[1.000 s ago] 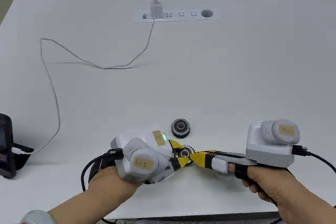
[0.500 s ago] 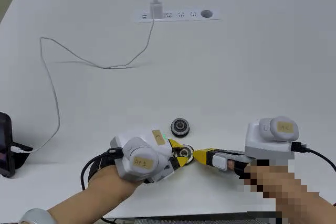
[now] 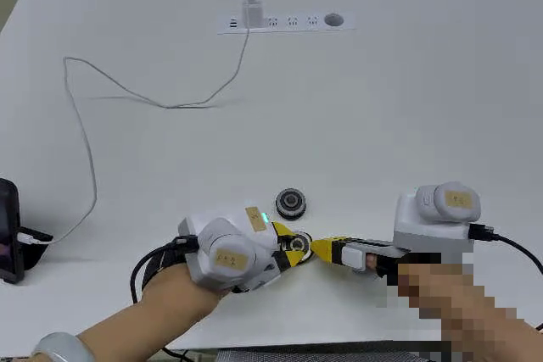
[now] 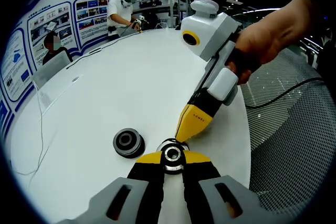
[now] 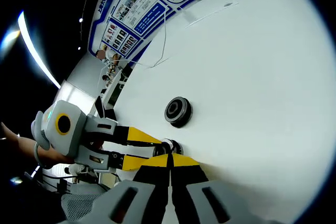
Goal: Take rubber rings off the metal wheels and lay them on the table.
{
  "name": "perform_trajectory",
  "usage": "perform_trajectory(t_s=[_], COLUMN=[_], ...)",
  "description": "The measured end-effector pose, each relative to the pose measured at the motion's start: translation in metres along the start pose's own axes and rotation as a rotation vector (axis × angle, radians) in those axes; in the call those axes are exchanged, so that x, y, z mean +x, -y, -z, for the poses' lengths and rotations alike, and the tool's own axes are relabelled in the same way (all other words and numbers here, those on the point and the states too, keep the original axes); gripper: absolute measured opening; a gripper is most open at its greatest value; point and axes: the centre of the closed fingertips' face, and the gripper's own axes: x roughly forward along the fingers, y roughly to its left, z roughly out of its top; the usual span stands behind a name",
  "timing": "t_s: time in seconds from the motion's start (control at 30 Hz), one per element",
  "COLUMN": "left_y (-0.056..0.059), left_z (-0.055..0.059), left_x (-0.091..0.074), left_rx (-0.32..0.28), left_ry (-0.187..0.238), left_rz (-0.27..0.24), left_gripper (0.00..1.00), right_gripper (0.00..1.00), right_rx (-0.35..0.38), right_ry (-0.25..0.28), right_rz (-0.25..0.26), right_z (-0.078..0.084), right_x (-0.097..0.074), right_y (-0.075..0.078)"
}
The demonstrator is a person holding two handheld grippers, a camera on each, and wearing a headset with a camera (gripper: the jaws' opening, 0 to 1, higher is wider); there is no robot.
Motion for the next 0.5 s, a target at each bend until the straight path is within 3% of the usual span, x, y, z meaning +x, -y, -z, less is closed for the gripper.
perform_trajectory(t_s=[0.5], left_y=[0.0003], left_z=[-0.0005], left_x=[-0.0009], left_rx=[0.002], left_ry=[0.000], left_rz=[0.001], left_gripper=[0.12], right_gripper=[0.01], right_rx=[0.006], right_ry=[0.000], right_rz=[-0.015], right_z=[-0.0009], right_x=[0.0014], right_y=[-0.0080])
